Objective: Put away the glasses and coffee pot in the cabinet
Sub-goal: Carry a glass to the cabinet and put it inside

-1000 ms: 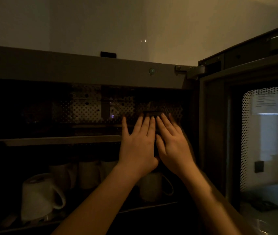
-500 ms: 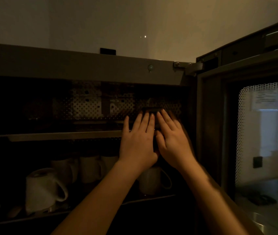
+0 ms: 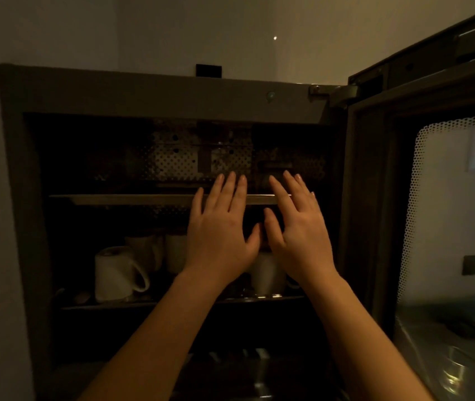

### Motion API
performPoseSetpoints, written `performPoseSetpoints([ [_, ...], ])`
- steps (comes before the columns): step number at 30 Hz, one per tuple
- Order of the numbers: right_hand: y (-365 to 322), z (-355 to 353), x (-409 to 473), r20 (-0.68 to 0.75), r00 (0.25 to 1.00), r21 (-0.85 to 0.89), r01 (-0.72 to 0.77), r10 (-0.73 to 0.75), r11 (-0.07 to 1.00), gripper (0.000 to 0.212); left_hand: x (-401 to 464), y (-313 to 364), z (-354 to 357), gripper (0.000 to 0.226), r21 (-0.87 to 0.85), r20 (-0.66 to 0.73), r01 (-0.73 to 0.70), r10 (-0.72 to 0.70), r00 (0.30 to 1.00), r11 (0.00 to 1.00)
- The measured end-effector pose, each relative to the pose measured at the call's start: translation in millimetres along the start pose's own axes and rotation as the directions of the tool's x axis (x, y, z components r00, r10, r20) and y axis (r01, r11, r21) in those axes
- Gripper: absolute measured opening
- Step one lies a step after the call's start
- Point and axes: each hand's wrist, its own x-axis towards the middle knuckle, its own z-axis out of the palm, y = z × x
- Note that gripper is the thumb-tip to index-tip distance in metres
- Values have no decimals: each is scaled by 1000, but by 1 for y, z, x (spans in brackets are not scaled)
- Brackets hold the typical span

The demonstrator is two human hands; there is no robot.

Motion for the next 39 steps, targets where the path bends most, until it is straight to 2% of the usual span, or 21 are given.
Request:
performPoseSetpoints([
  [4,-15,8,-18,-8,999,65,36,-35,997,55,-27,-11,-12,76,48,-31,82,-80,996,996],
  [14,-46,21,-70,83,994,175,55,-70,983,58,-98,-23,-36,75,109,20,226,-229,973,968],
  [27,-72,16,-161,220,975,309,-41,-29,950,52,-206,-7,-63,74,141,111,352,-368,923,925],
  [39,-61,-23,-265,402,916,317,-149,10,937,52,-294,49,-90,73,142,206,467,-488,848,873],
])
